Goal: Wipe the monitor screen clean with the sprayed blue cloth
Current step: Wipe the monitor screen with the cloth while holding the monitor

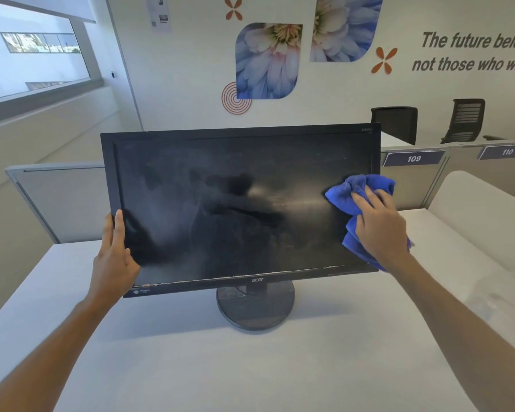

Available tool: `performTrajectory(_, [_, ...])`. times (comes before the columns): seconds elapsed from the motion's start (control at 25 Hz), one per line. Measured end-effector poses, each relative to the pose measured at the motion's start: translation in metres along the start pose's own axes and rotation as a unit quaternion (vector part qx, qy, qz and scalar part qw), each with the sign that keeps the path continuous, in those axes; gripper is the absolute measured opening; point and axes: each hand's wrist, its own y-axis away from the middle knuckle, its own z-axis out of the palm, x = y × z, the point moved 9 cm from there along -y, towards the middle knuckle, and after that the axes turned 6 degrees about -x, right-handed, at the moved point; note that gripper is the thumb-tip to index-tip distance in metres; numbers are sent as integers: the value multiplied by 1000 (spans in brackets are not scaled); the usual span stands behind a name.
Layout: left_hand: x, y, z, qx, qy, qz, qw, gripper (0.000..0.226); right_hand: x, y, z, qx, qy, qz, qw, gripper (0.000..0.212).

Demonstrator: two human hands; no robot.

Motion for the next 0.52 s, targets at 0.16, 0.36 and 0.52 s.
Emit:
performTrajectory(0.16, [1, 3, -1, 0, -2, -2, 1000, 84, 0, 58, 25, -7, 17, -14, 1000, 44])
performTrajectory(0.36, [4, 2, -3, -5, -10, 7, 1000, 82, -2, 110, 46, -66, 32, -47, 996, 38])
performTrajectory(0.52, [2, 2, -3, -6, -15, 14, 1000, 81, -22, 65, -10, 43, -17, -125, 991, 45])
